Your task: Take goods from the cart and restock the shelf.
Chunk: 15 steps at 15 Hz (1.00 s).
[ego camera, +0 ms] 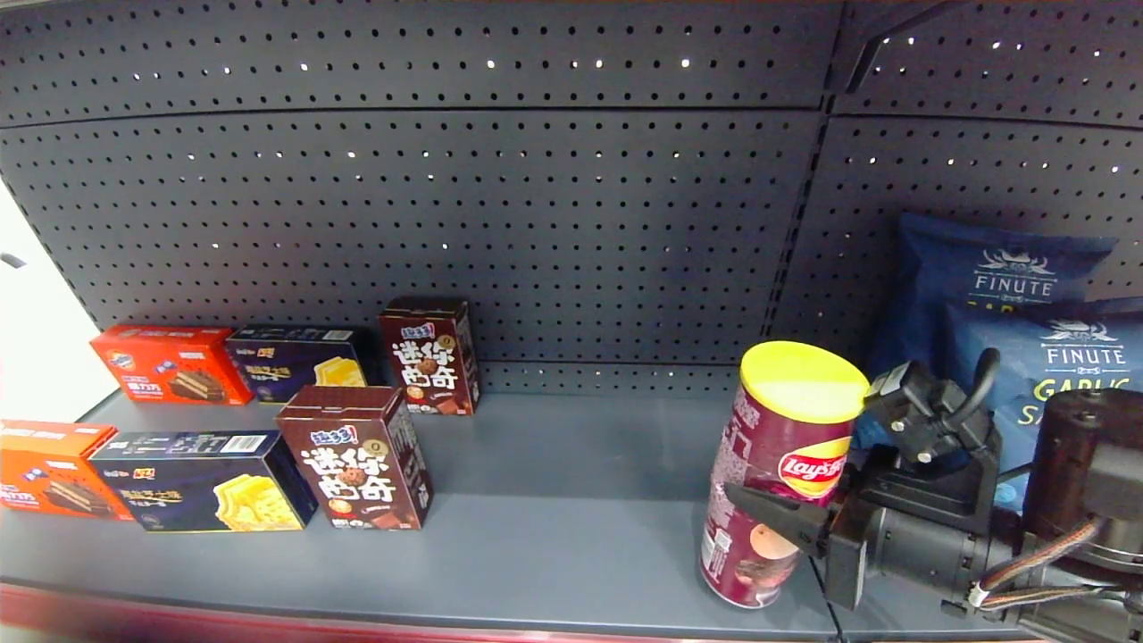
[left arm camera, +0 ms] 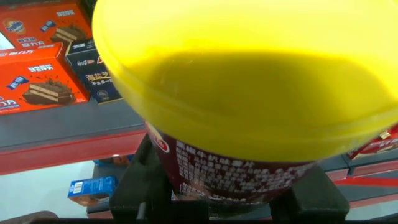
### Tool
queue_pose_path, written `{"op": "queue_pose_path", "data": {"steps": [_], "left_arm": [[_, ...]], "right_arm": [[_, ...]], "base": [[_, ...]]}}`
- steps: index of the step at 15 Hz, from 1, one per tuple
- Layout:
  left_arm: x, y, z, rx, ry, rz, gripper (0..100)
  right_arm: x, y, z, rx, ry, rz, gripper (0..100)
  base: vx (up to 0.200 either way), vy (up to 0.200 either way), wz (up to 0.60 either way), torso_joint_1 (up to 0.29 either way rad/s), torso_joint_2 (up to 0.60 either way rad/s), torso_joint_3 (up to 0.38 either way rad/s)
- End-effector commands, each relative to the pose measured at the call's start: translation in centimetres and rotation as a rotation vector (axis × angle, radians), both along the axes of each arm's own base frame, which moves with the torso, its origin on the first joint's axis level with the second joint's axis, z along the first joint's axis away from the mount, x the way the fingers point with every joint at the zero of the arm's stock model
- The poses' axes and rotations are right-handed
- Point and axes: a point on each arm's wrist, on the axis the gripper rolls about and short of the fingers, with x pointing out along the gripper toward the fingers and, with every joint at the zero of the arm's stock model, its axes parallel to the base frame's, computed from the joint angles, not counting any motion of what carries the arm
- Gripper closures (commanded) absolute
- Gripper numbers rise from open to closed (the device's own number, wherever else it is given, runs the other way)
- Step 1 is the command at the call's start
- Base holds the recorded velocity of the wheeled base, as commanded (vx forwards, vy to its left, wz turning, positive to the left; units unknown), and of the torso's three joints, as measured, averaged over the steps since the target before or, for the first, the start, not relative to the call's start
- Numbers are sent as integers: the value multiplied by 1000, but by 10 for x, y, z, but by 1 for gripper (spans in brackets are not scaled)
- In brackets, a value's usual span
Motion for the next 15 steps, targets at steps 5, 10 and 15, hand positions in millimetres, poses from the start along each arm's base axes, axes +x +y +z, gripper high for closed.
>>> {"op": "queue_pose_path", "data": {"steps": [5,10,15], "left_arm": [[0,0,-1,1,4,2,100],[1,0,-4,3,16,5,100],[2,0,-10,7,33,5,100]], "right_arm": [[13,21,-18,-7,0,5,100],[14,27,-21,-6,-3,13,100],[21,36,-22,-7,-4,17,100]], "base": [[0,0,0,0,0,0],[0,0,0,0,0,0],[0,0,0,0,0,0]]}}
